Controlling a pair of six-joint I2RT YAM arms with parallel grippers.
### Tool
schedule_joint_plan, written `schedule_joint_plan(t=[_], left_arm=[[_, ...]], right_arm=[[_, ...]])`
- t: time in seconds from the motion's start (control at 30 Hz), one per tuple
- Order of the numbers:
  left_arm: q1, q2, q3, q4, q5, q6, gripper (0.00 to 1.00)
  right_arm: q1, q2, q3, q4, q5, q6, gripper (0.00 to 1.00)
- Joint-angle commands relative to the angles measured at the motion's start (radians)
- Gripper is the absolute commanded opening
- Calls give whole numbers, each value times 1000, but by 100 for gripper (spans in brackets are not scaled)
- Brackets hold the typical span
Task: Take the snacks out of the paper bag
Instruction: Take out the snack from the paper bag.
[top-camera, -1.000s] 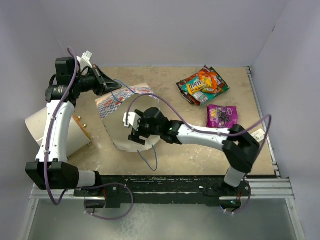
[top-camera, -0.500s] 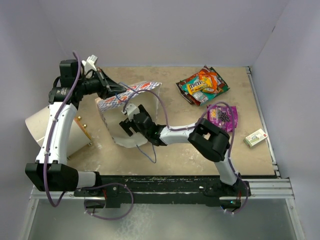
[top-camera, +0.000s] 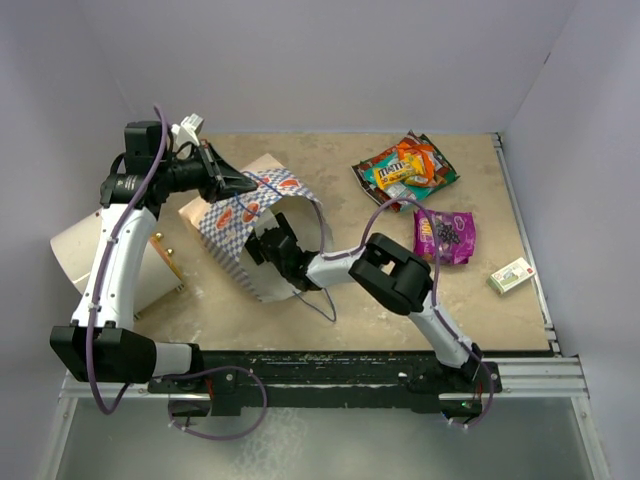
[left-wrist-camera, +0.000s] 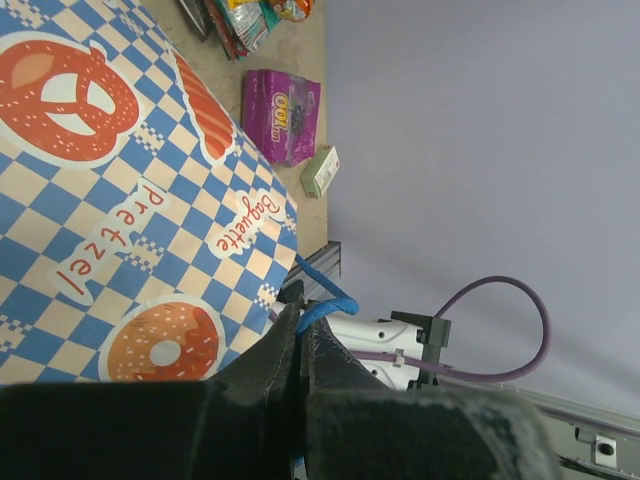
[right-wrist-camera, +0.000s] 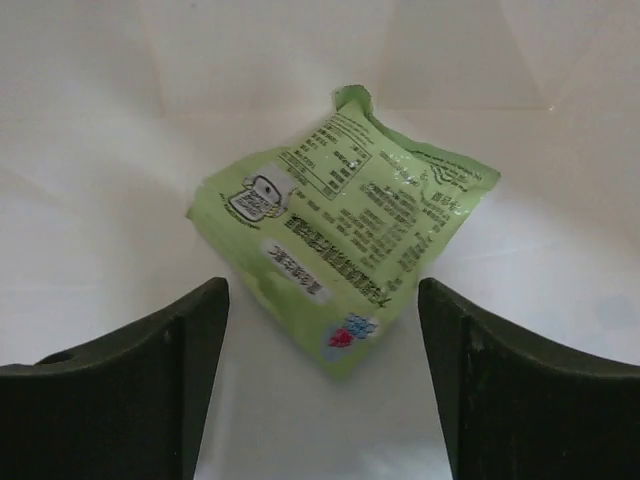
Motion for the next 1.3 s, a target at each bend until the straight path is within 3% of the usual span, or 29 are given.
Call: schedule_joint_plan(t=[0.0, 0.3, 0.33, 0.63, 0.87, 1.03, 1.27], left_arm=[[-5, -12, 48, -22, 22, 48, 0], [-5, -35, 30, -45, 1, 62, 0], [-5, -38, 30, -46, 0, 62, 0], [-3, -38, 51, -45, -30, 60, 0], [-3, -28, 52, -2, -40, 33, 0], [-2, -14, 52, 56, -47, 8, 0], [0, 12, 54, 121, -100, -1, 0]], right_arm=[[-36, 8, 14, -14, -44, 59, 69], [-43, -61, -58, 55, -167, -87, 3], [-43, -71, -62, 55, -173, -105, 0], [-44, -271, -290, 196, -370, -265, 0], [-42, -510, -502, 156, -588, -236, 0], [-40, -732, -628, 31, -706, -227, 0], [-42, -1135, -670, -351, -768, -252, 0]])
